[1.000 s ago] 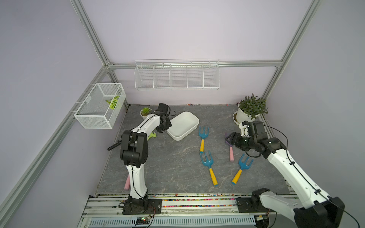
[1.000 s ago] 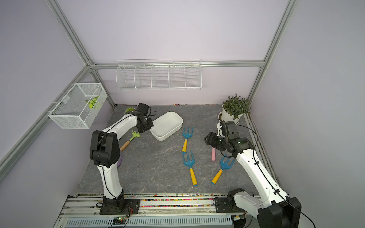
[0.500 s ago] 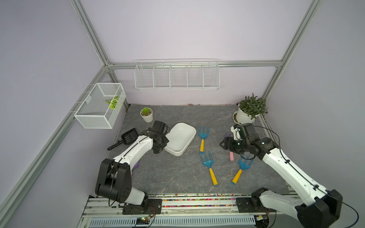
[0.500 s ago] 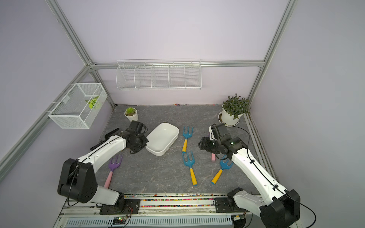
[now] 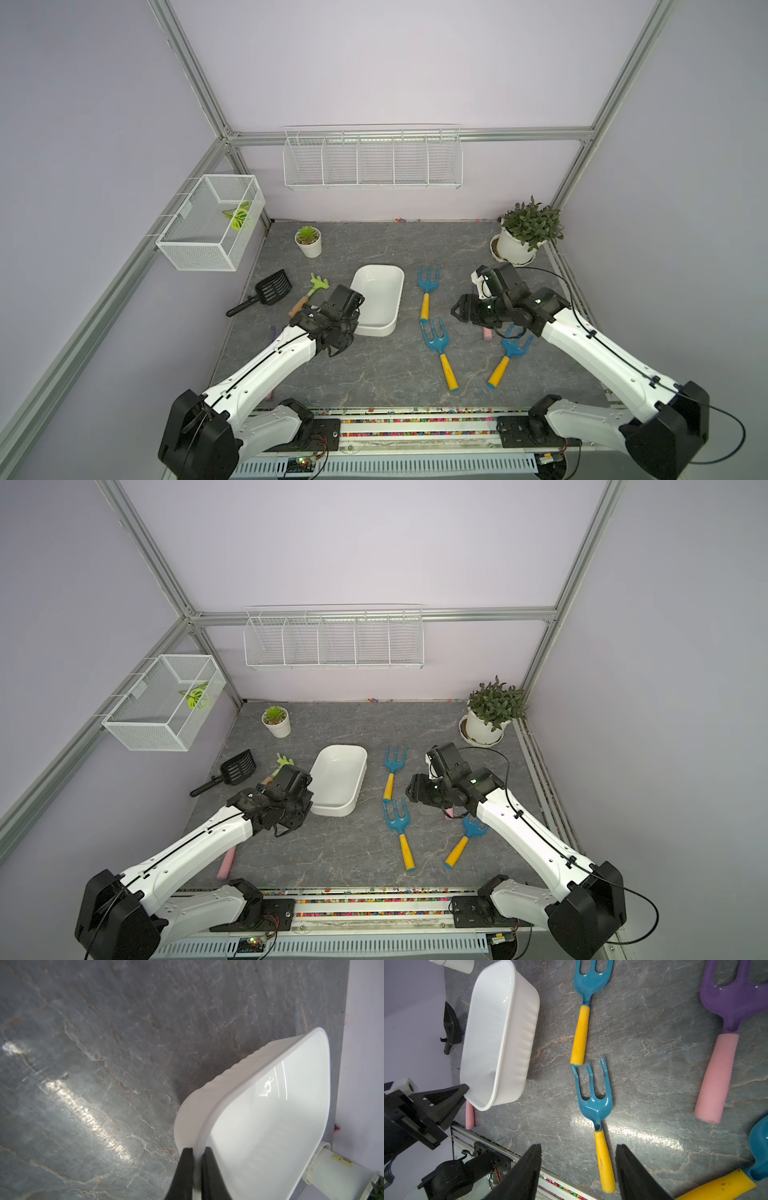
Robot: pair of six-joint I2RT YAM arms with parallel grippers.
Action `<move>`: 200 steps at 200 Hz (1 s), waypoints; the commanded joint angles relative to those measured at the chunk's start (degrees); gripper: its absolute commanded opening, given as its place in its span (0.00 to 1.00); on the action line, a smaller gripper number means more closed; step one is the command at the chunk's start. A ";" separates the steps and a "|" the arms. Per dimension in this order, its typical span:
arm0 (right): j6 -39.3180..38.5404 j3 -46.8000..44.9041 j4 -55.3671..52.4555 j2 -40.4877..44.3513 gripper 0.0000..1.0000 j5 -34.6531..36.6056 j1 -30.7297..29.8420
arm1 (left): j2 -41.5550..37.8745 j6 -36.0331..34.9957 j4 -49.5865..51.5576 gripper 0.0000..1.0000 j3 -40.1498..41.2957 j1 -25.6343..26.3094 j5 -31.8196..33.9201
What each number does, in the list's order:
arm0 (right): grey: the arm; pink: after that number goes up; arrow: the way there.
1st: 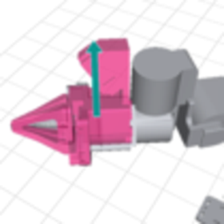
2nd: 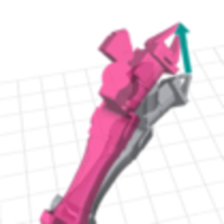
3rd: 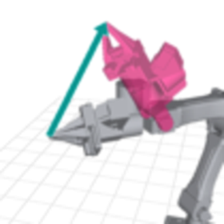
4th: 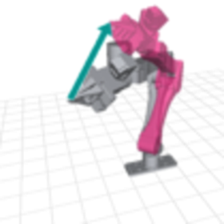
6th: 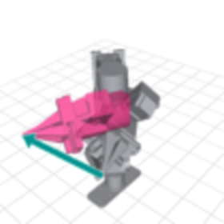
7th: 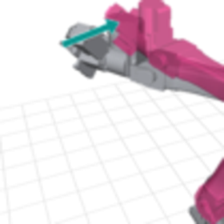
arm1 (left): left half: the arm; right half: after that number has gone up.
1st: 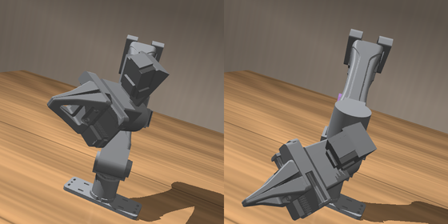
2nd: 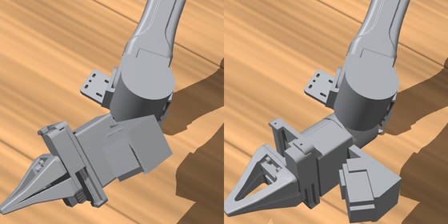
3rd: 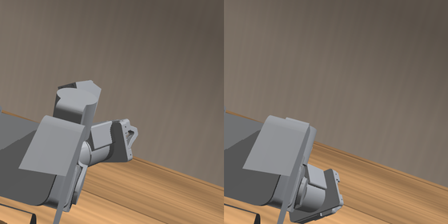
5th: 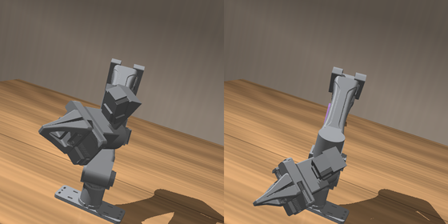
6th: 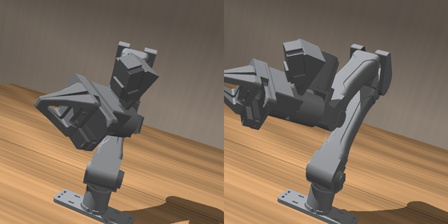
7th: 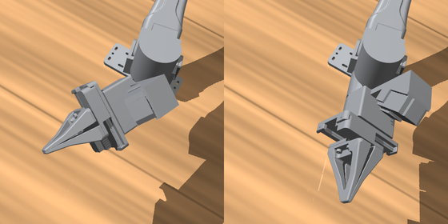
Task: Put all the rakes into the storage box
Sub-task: Move the storage box to the center of the board.
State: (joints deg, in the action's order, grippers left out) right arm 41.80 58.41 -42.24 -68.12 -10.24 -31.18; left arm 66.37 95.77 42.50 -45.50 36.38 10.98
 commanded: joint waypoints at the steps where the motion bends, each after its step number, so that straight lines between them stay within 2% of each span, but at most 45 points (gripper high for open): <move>1: 1.14 -1.54 -1.92 2.01 0.62 1.77 -0.37 | 1.86 11.41 1.42 0.00 -1.17 2.41 2.82; 57: 1.62 -2.51 -3.33 3.57 0.62 2.46 -0.30 | 7.58 19.72 1.51 0.00 -3.65 6.31 3.79; 119: 1.62 -2.34 -5.09 4.18 0.63 4.06 -0.37 | 10.21 21.44 -1.57 0.00 -2.10 6.42 1.64; 140: 1.78 -2.34 -5.17 4.14 0.63 4.18 -0.38 | 9.78 21.82 -2.50 0.16 -0.64 6.42 1.09; 164: 1.88 -2.43 -5.05 3.98 0.63 4.26 -0.44 | 8.26 21.78 -1.06 0.48 0.00 6.42 1.29; 175: 1.88 -2.47 -4.88 3.93 0.64 4.26 -0.37 | 7.23 21.53 -0.07 0.60 0.12 6.42 1.81; 185: 1.81 -2.51 -4.66 3.84 0.65 4.26 -0.37 | 6.22 21.40 0.89 0.68 0.15 6.42 1.97; 200: 1.71 -2.25 -4.44 3.64 0.66 4.35 -0.41 | 4.24 21.02 1.85 0.73 0.48 6.42 2.44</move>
State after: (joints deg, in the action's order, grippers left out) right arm 43.07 57.01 -46.13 -64.99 -7.07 -31.22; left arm 73.76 117.01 41.23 -45.67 42.68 12.16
